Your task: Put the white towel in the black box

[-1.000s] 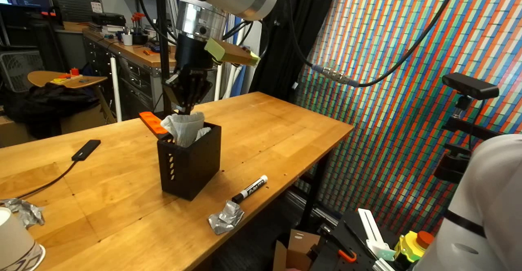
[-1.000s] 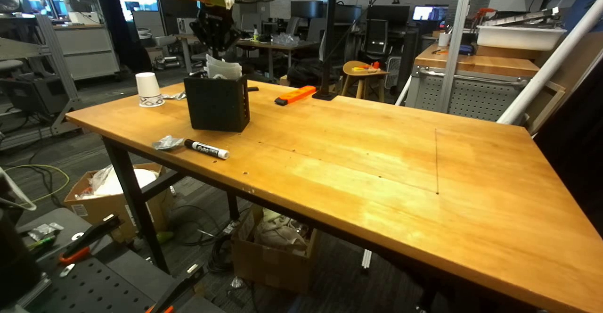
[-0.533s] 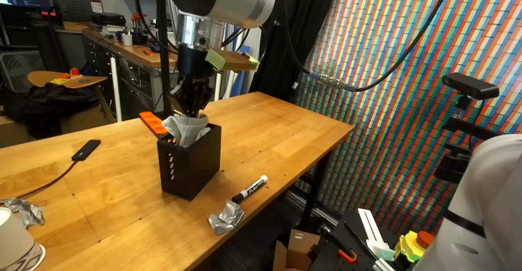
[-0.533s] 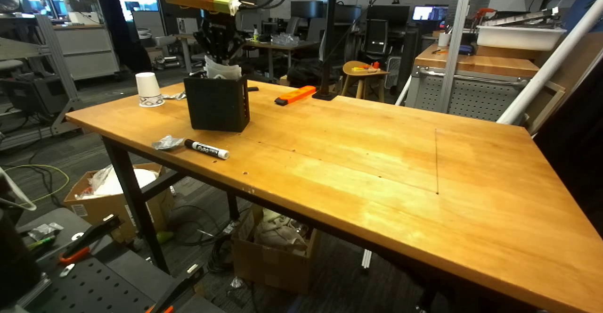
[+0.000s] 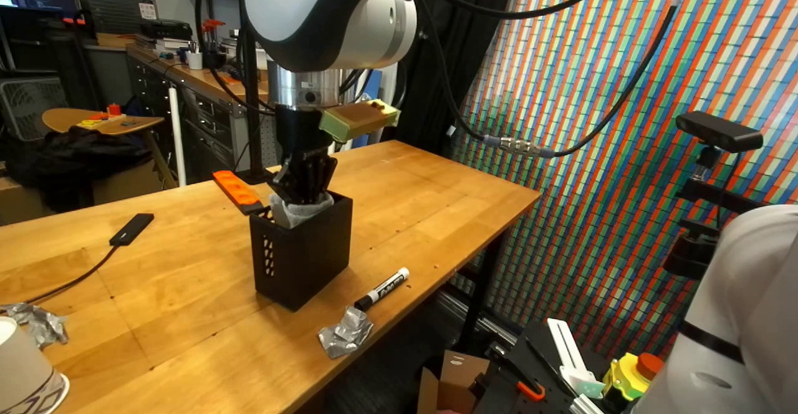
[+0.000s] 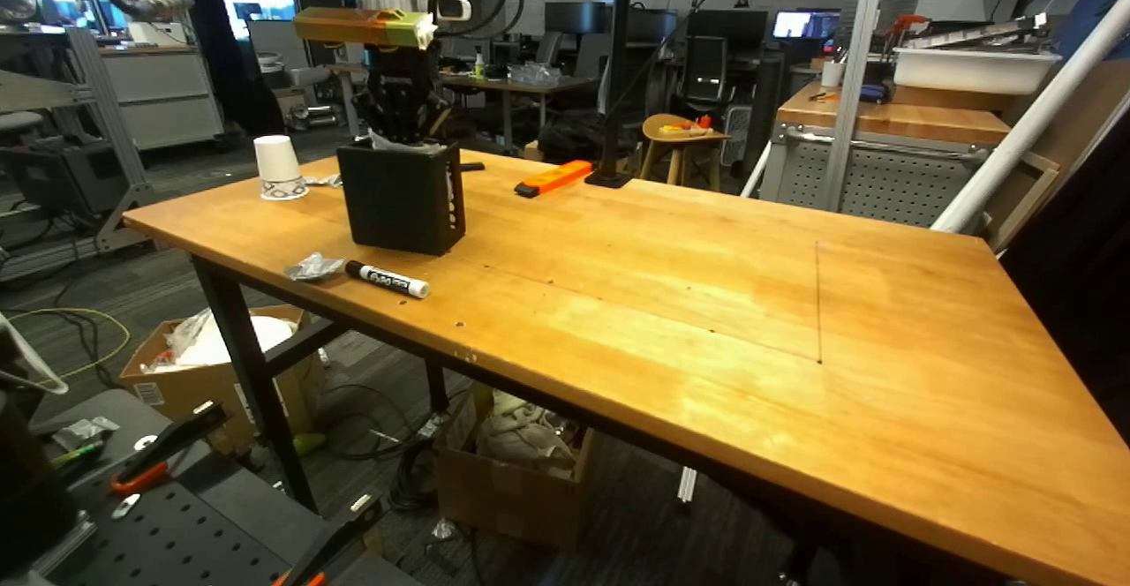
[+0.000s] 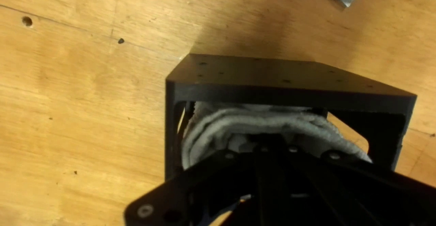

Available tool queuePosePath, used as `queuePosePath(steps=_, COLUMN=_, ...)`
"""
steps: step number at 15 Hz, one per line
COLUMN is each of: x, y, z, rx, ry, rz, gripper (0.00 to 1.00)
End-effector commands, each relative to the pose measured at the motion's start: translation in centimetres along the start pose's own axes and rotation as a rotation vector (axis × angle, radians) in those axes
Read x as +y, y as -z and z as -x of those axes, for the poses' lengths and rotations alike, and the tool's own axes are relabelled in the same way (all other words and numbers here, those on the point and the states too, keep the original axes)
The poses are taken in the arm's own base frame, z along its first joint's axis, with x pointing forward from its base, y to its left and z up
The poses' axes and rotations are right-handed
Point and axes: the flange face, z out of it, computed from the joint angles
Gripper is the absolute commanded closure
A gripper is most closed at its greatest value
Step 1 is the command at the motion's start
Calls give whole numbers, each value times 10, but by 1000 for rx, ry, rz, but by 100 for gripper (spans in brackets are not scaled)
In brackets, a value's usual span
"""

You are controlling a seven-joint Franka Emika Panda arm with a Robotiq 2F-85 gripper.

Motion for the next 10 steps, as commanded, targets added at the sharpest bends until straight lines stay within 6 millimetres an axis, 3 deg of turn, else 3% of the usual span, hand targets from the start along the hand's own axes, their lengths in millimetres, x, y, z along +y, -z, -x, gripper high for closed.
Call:
queuePosePath(steps=1, x=-21, y=-3, z=13, rx=-35, ry=9, rz=30, gripper=99)
queuePosePath(steps=4, x=-33, y=-11, z=14, rx=-50, ry=21, rz=15, gripper=99)
queuePosePath(steps=10, x=-33, y=-31, z=10, rx=-57, ry=-14, rz=-77, gripper=99)
